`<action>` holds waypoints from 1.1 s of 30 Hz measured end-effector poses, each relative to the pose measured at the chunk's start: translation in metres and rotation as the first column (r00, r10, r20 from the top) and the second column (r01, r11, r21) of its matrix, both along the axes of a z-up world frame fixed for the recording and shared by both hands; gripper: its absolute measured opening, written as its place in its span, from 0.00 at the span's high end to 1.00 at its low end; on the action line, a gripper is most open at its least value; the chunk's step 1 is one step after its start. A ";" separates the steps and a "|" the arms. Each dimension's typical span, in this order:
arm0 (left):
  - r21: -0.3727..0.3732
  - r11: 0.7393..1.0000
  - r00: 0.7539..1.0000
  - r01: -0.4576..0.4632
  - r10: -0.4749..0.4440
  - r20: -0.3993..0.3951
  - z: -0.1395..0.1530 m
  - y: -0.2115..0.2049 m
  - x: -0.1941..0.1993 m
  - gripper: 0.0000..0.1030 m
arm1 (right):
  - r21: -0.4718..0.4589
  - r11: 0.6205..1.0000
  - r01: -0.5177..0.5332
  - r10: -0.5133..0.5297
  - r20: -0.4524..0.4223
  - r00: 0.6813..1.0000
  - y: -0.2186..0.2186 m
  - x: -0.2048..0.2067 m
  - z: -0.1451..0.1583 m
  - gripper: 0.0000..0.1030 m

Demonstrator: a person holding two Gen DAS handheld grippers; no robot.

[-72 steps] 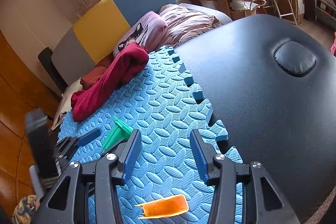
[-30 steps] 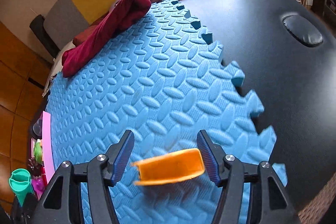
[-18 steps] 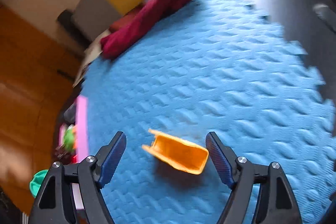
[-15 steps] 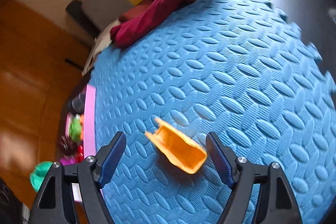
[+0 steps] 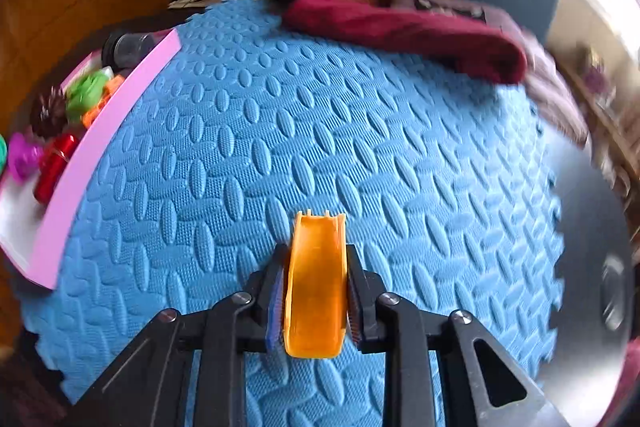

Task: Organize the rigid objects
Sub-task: 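Lift the green spool with the left gripper while the right grasps the orange scoop, then carry the green spool with the left gripper into the tray and release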

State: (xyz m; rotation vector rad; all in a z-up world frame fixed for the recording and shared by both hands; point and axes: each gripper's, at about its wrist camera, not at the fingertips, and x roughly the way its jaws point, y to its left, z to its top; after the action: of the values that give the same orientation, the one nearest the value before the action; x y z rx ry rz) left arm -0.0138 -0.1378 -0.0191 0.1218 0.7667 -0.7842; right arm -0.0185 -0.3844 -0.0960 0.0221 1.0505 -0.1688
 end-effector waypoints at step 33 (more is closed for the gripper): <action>0.071 0.958 0.950 -0.278 0.285 -0.128 -0.028 0.084 0.032 0.71 | -0.115 0.992 -0.058 0.069 0.091 0.993 0.016 -0.014 -0.001 0.75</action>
State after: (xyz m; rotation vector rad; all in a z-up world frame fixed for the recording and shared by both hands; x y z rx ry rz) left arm 0.0183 -0.0541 -0.0475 0.0046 0.9123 -0.5039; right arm -0.0325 -0.3683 -0.0973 -0.1040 0.9442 -0.1674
